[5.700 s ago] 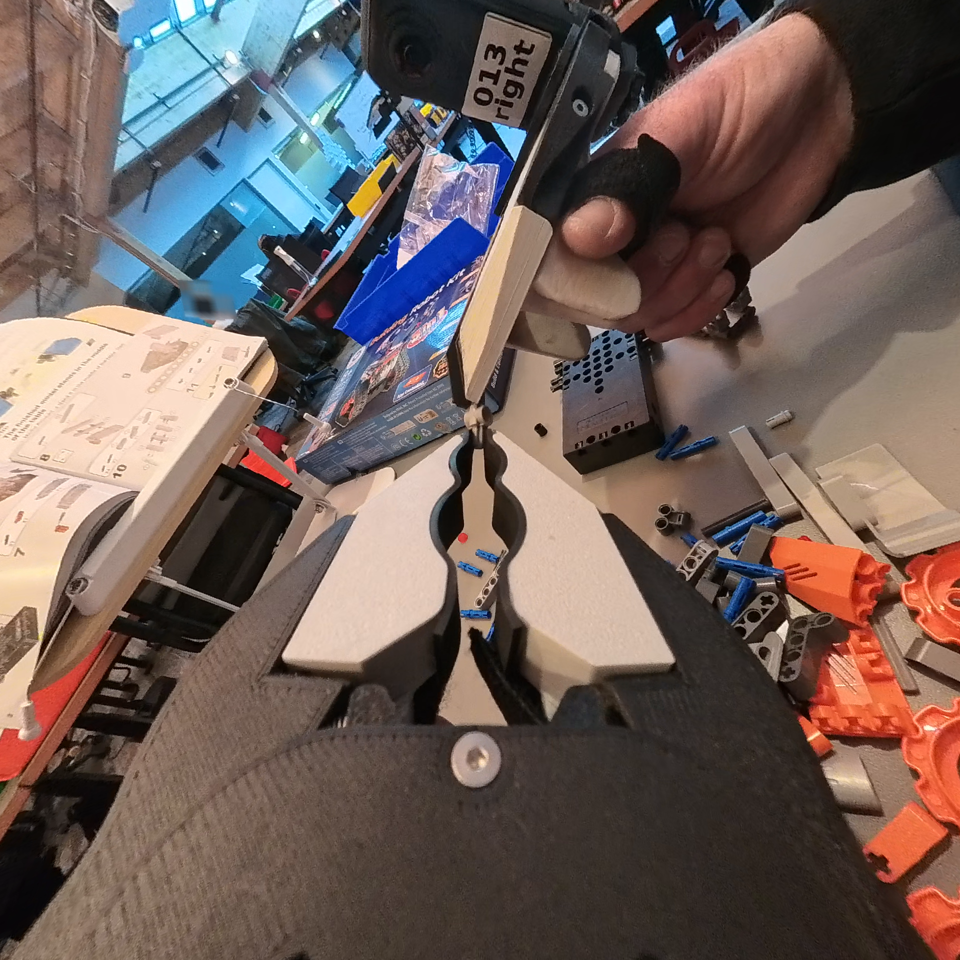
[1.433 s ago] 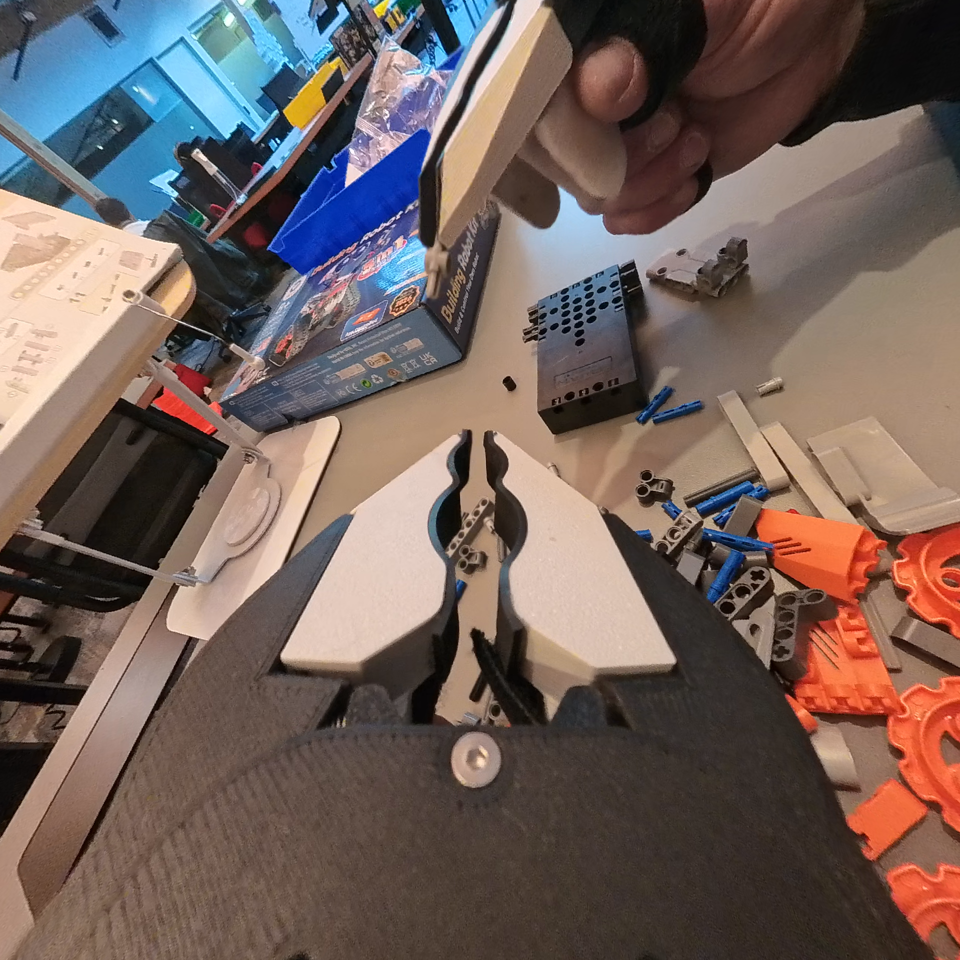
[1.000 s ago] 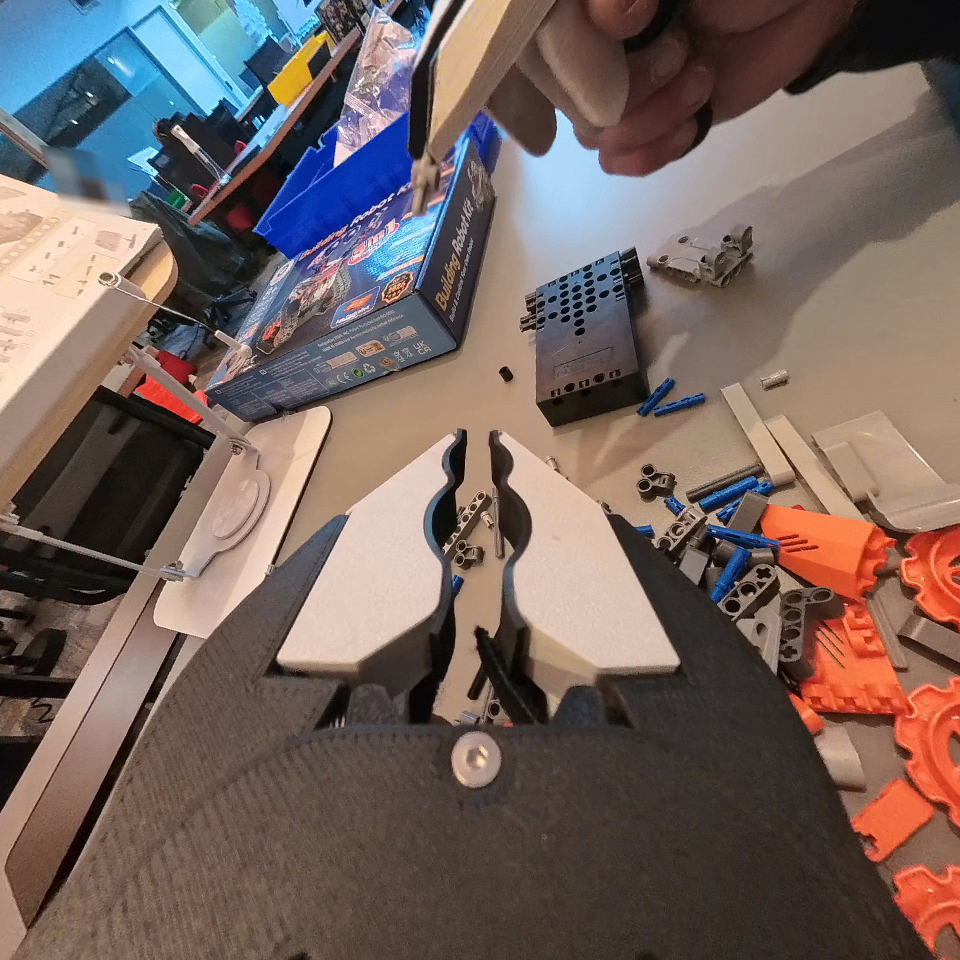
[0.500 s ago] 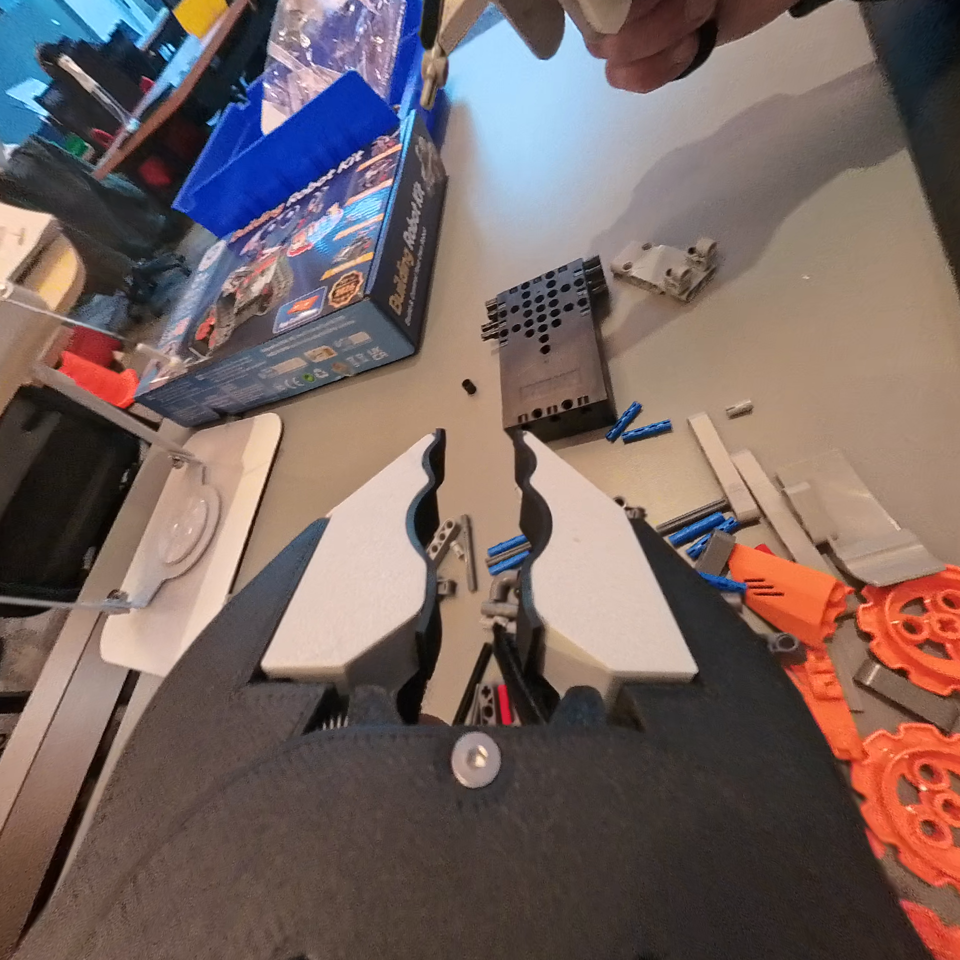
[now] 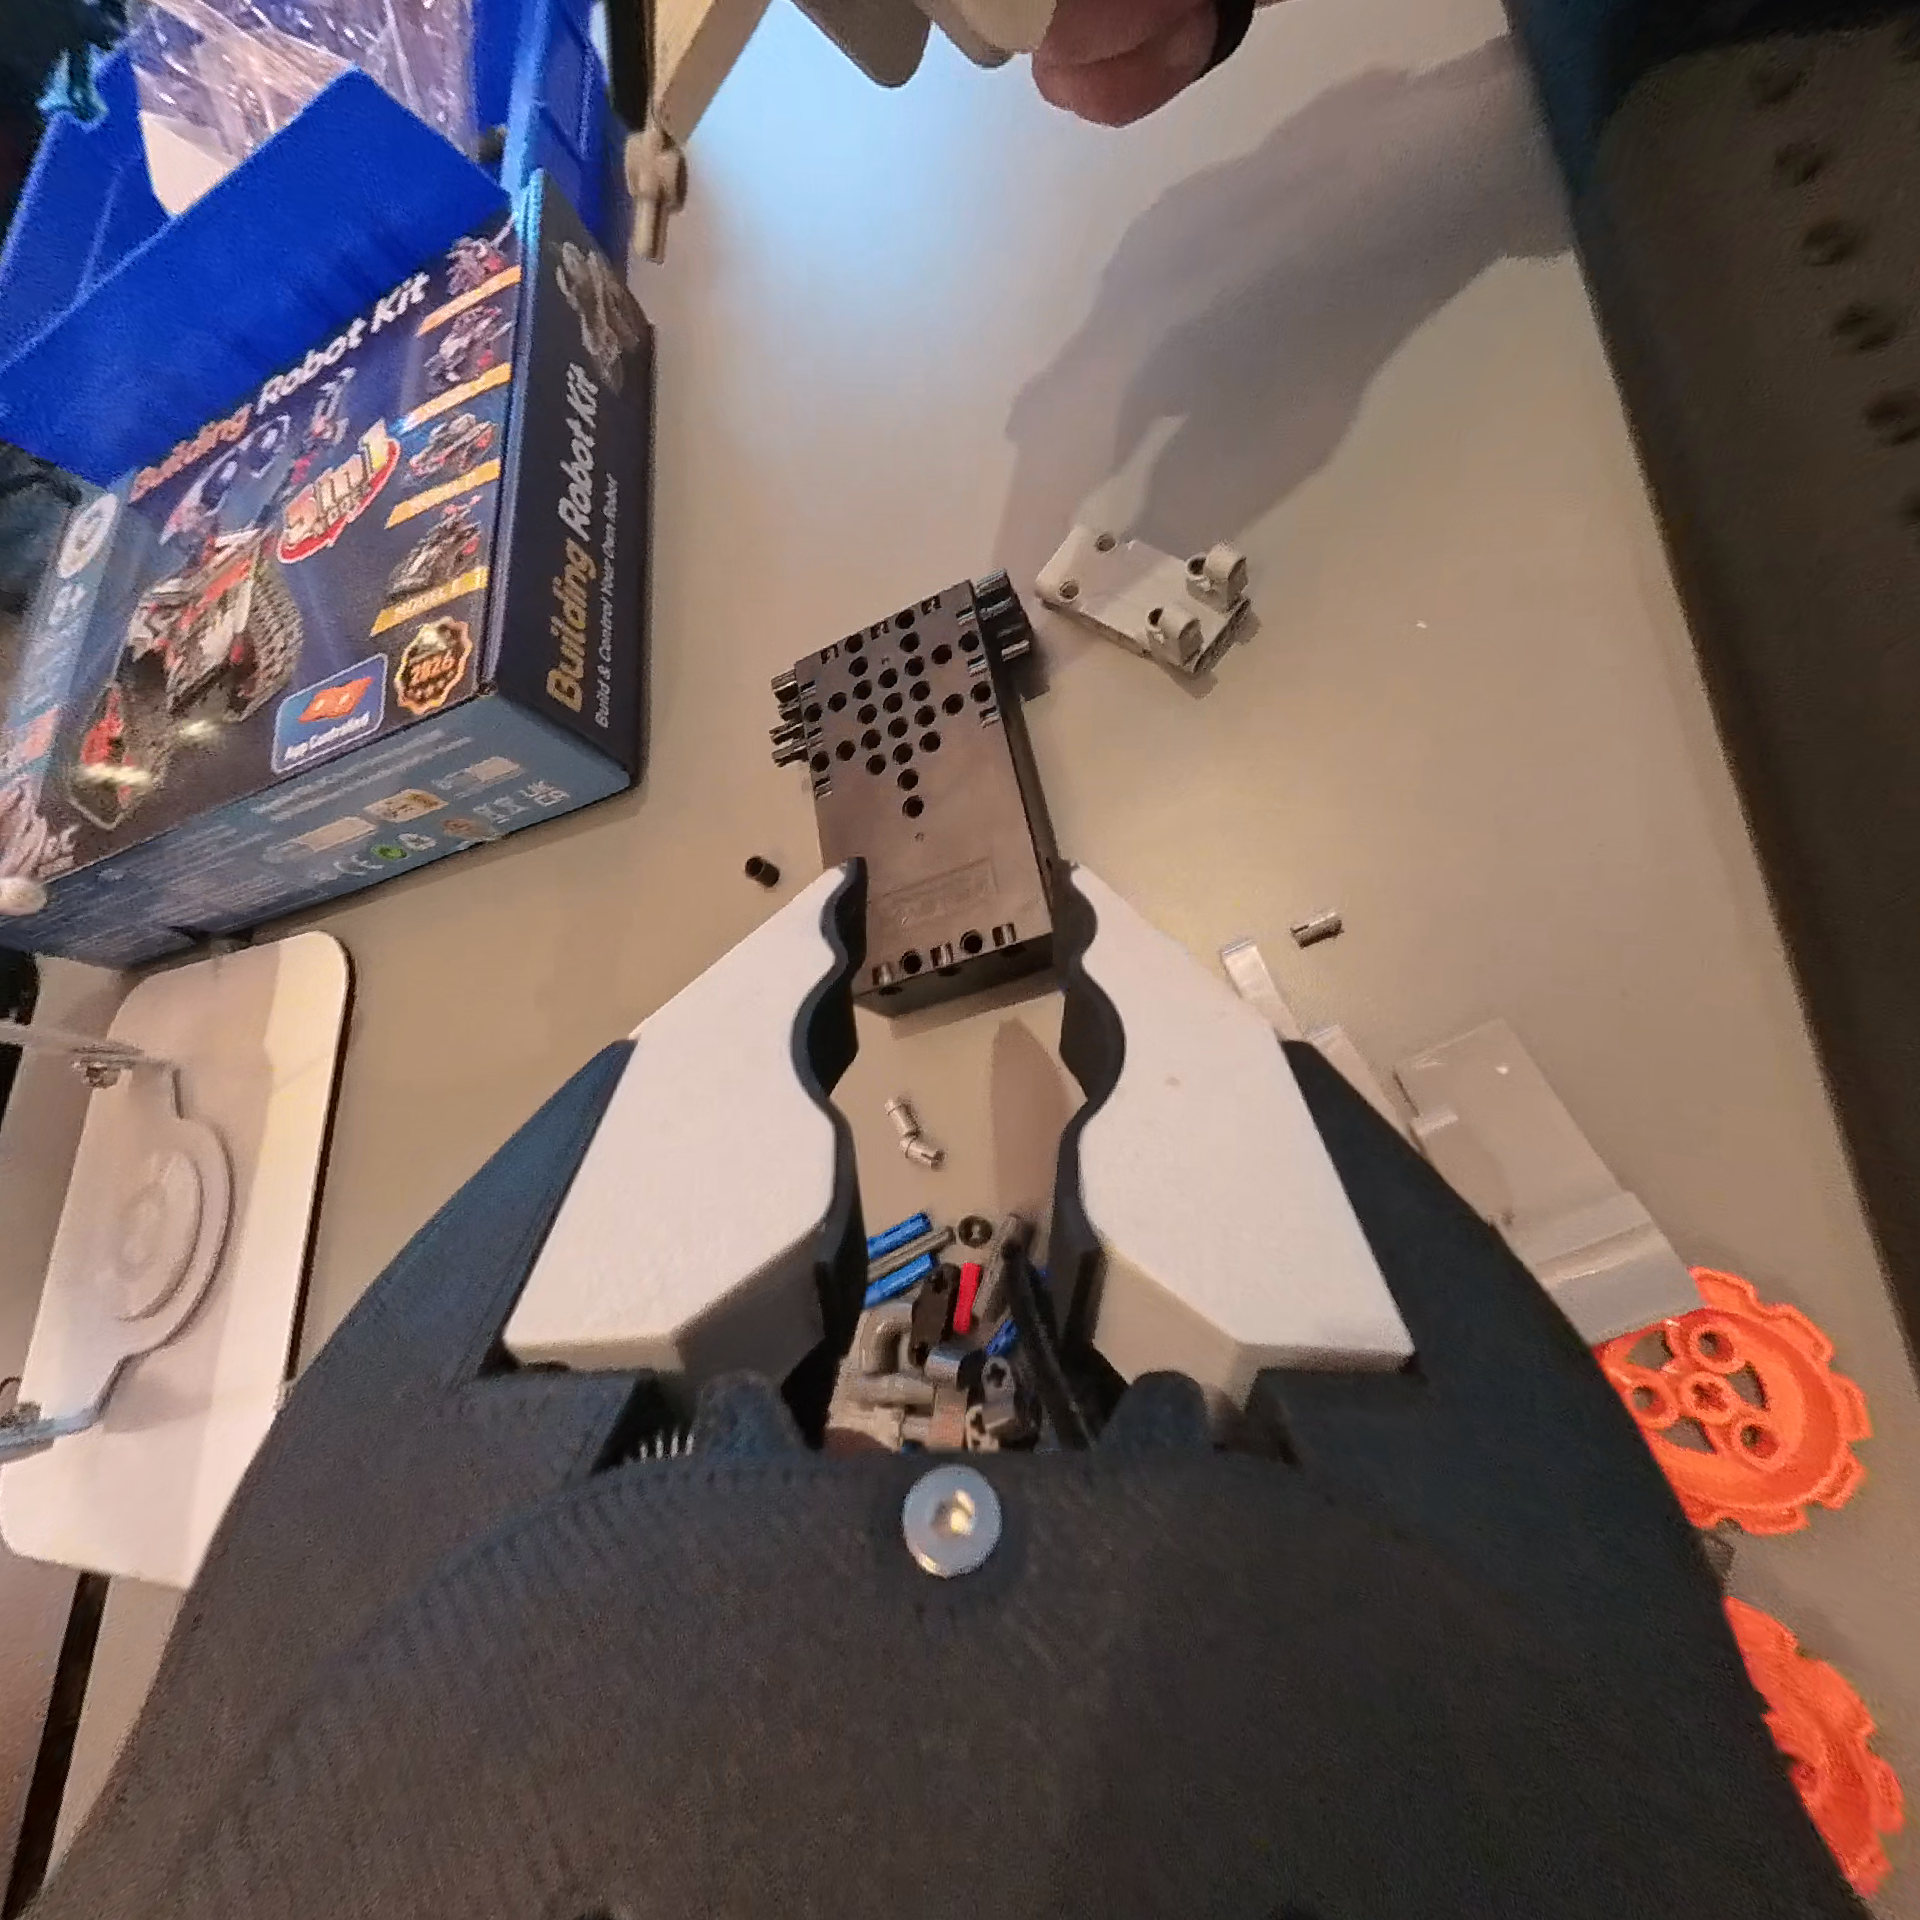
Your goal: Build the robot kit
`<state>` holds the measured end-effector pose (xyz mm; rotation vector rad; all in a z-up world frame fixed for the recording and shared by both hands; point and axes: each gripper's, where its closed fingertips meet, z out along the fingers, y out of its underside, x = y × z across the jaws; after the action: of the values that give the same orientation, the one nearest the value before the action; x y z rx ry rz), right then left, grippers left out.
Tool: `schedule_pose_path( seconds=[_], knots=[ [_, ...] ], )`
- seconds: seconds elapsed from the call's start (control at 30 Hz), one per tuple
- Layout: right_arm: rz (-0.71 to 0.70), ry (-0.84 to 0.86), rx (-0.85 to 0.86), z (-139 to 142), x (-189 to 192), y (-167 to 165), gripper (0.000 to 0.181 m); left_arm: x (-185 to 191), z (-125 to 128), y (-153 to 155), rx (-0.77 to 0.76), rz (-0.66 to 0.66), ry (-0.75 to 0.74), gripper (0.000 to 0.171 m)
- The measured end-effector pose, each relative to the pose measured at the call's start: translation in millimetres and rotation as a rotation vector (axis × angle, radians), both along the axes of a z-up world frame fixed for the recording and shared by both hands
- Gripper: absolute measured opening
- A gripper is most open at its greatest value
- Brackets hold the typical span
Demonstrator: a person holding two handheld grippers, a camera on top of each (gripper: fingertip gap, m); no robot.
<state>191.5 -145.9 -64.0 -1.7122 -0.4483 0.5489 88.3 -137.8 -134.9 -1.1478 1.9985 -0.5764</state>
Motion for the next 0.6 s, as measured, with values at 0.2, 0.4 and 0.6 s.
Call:
schedule_pose_path(
  seconds=[0.2,0.4,0.6],
  knots=[
    [0.008,0.001,-0.016,-5,6,-8,0.002,10,-12,-17,-0.015,-0.044,0.066,0.033],
    [0.016,-0.006,-0.030,-10,6,-11,0.002,35,-14,-39,-0.031,-0.102,0.078,0.033],
    [0.033,-0.015,-0.038,-13,2,-11,0.002,58,-37,-66,0.021,-0.198,0.156,0.030]
  ],
)
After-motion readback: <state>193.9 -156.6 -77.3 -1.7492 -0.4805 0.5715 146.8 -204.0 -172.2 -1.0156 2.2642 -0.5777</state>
